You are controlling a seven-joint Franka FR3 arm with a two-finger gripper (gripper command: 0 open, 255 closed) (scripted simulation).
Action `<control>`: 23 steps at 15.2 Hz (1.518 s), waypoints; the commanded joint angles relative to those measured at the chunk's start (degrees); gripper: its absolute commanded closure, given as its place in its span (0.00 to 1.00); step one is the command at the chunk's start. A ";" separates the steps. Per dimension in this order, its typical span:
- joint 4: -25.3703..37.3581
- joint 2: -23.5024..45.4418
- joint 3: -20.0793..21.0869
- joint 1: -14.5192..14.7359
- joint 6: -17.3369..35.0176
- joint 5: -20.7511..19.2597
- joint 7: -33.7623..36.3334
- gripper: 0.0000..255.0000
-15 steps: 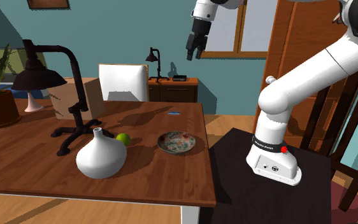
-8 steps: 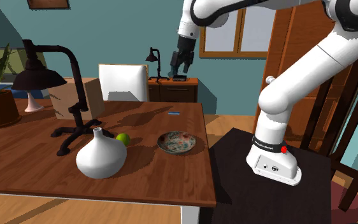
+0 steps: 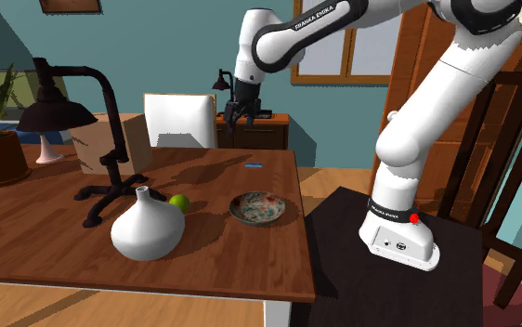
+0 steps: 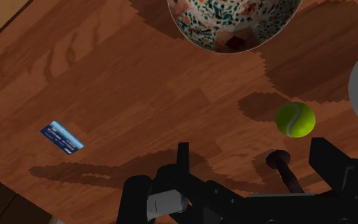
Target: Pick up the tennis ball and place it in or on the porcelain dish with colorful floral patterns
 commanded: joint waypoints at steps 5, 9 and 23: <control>3.87 13.29 7.24 -2.63 9.11 -6.71 10.93 0.00; 8.28 23.45 10.47 -3.78 13.10 -16.07 20.82 0.00; 30.56 54.43 2.45 9.03 15.29 -41.33 44.86 0.00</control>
